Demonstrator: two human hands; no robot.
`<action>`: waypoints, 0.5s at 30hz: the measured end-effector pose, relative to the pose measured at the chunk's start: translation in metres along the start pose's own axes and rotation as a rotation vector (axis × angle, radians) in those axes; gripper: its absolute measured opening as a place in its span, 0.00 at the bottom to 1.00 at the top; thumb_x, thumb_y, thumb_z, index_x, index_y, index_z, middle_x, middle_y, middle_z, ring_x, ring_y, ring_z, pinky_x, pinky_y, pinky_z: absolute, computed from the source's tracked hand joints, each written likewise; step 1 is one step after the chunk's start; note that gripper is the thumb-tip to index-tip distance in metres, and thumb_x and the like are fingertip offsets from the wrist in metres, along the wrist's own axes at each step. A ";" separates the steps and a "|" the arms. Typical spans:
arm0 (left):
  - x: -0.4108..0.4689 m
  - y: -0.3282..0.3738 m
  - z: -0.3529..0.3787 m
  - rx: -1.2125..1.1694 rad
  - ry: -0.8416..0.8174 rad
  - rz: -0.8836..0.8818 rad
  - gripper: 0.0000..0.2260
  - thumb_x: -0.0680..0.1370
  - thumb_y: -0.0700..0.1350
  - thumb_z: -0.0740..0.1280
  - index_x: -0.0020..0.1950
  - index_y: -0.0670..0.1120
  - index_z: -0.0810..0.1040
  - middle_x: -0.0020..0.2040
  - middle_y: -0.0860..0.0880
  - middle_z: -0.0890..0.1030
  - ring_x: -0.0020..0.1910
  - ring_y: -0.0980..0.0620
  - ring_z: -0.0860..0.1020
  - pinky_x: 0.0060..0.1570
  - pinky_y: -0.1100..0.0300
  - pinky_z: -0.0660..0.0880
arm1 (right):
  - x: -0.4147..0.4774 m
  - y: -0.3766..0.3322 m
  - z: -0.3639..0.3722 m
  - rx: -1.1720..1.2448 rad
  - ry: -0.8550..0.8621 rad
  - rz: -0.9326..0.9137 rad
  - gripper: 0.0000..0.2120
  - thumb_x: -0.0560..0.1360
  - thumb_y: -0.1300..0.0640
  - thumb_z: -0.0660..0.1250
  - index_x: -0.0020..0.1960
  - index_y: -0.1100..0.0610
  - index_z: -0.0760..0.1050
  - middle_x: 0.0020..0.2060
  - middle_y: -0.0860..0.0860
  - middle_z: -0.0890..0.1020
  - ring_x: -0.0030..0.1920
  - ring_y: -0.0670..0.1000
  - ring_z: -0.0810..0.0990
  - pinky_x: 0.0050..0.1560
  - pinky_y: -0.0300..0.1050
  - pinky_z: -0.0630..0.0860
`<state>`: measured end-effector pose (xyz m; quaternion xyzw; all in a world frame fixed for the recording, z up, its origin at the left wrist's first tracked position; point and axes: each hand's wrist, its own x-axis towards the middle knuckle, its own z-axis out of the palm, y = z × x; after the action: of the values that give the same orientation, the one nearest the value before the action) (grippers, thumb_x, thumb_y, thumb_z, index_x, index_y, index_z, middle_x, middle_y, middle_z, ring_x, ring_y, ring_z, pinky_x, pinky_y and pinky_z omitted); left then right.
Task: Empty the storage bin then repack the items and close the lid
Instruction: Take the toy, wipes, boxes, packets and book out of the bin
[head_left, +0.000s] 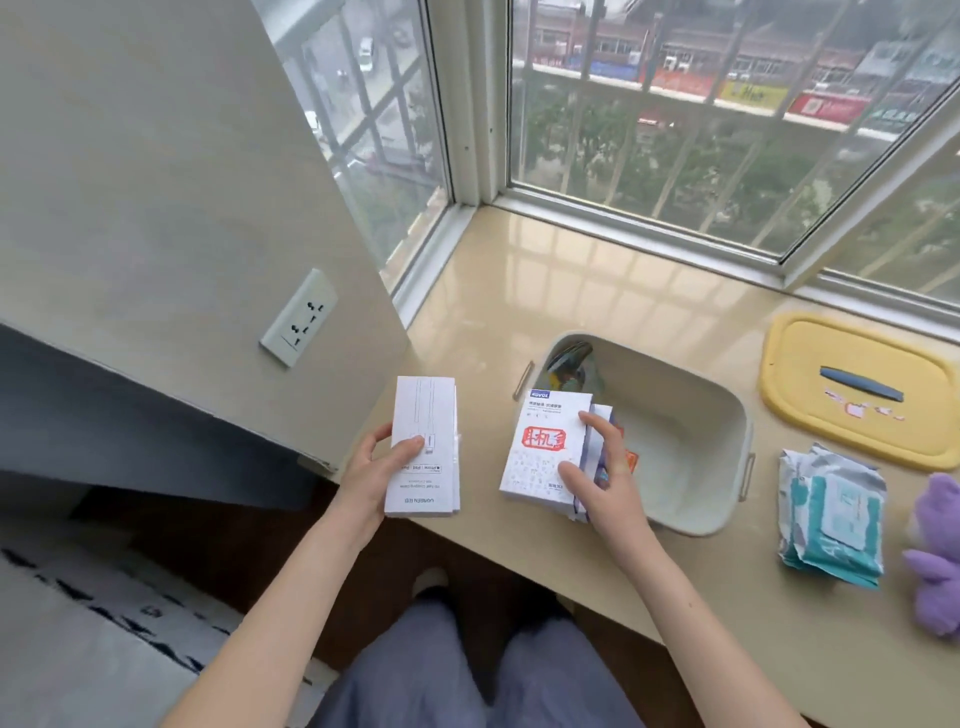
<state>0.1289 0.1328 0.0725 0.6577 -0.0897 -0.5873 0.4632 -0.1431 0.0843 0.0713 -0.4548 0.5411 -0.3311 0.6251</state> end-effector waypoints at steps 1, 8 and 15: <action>0.003 0.000 -0.011 0.010 -0.002 -0.007 0.29 0.69 0.47 0.77 0.67 0.51 0.71 0.51 0.46 0.86 0.49 0.45 0.85 0.37 0.52 0.81 | -0.002 0.004 0.011 0.004 0.001 -0.001 0.25 0.76 0.62 0.68 0.65 0.37 0.69 0.63 0.43 0.75 0.56 0.45 0.80 0.42 0.38 0.78; 0.032 -0.011 -0.080 0.160 -0.090 -0.107 0.22 0.73 0.41 0.75 0.64 0.50 0.72 0.49 0.45 0.86 0.47 0.45 0.85 0.37 0.54 0.81 | -0.028 0.053 0.090 0.053 0.010 0.057 0.27 0.72 0.57 0.69 0.68 0.39 0.67 0.65 0.48 0.77 0.60 0.50 0.81 0.52 0.50 0.81; 0.073 -0.047 -0.119 0.251 -0.149 -0.190 0.25 0.72 0.43 0.76 0.65 0.50 0.71 0.50 0.45 0.86 0.49 0.45 0.85 0.47 0.47 0.81 | -0.027 0.121 0.141 0.069 0.081 0.182 0.27 0.76 0.65 0.66 0.66 0.38 0.69 0.66 0.49 0.76 0.59 0.49 0.81 0.53 0.49 0.81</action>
<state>0.2325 0.1710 -0.0252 0.6707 -0.1339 -0.6596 0.3117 -0.0201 0.1823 -0.0305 -0.3683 0.5930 -0.3097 0.6456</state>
